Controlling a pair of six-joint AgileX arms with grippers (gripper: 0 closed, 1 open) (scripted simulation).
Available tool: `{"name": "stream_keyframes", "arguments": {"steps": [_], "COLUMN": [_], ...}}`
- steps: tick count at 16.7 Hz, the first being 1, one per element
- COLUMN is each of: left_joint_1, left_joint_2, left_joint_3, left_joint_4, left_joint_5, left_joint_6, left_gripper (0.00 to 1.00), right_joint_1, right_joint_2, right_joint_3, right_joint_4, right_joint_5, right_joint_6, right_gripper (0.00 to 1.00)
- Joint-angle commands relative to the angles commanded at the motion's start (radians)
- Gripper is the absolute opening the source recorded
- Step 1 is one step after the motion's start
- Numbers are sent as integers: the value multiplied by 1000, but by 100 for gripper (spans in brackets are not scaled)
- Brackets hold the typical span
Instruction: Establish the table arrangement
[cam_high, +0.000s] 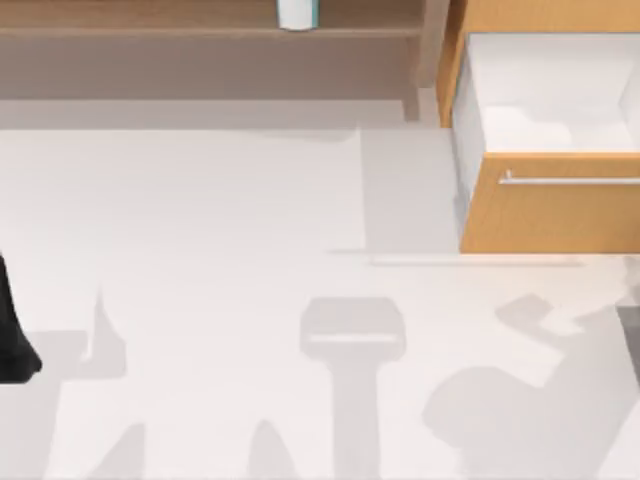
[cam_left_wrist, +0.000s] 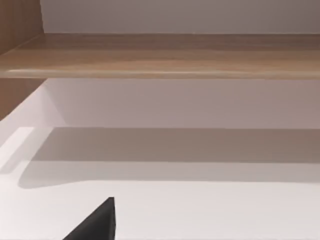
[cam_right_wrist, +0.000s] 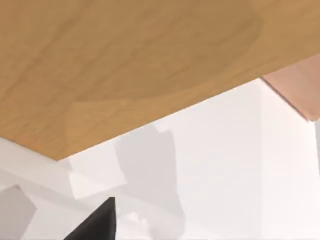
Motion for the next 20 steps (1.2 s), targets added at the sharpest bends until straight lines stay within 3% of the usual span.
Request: {"name": "stream_keyframes", "arguments": {"steps": [6, 11, 15, 20], "left_joint_1": [0, 0, 0, 0], "left_joint_2": [0, 0, 0, 0], "left_joint_3": [0, 0, 0, 0], "left_joint_4": [0, 0, 0, 0], "left_joint_5": [0, 0, 0, 0], "left_joint_6": [0, 0, 0, 0], "left_gripper": [100, 100, 100, 100], "right_joint_1": [109, 252, 351, 383], "right_joint_2": [114, 278, 398, 437], "right_joint_3": [-167, -221, -220, -216], "right_joint_4": [605, 987, 1166, 1214], "right_joint_5": [89, 90, 69, 59], "right_joint_6": [-378, -650, -792, -832], "right_gripper": [100, 100, 100, 100]}}
